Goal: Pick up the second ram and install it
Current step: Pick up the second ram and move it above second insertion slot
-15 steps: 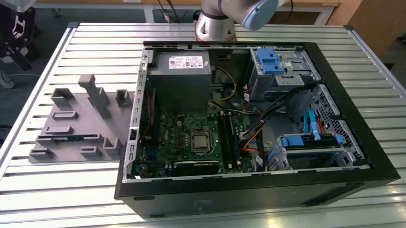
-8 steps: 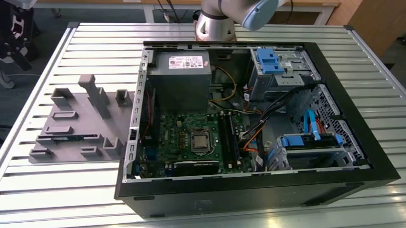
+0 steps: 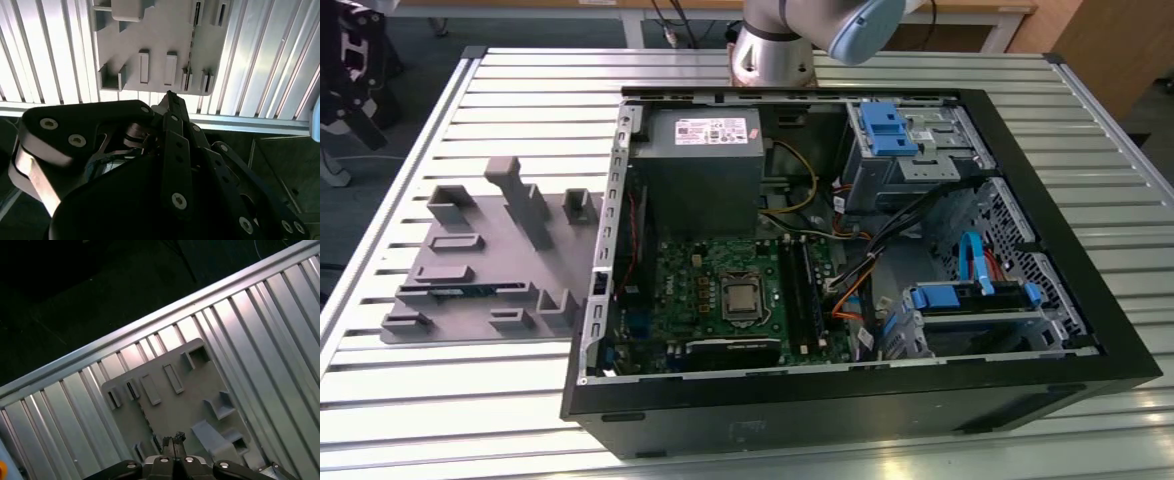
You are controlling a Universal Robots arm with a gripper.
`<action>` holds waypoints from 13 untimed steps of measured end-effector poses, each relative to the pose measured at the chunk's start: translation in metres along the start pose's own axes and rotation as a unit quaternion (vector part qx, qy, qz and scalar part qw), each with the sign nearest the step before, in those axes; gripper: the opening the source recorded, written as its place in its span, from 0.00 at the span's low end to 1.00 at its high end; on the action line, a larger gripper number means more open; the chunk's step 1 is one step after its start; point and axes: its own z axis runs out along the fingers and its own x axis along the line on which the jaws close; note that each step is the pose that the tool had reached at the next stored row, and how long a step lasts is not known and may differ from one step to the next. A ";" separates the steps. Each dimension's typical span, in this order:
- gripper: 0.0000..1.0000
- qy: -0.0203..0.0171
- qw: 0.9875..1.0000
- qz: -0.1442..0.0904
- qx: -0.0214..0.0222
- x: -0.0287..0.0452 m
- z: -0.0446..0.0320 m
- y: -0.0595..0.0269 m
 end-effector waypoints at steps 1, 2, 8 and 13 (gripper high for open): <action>0.11 0.000 1.000 -0.007 0.000 0.0000 0.0001 0.0000; 0.11 0.001 1.000 -0.014 0.000 0.0000 0.0001 0.0000; 0.11 0.003 0.998 -0.059 -0.001 0.0000 0.0009 0.0000; 0.11 0.005 0.995 -0.100 -0.002 0.0000 0.0015 0.0000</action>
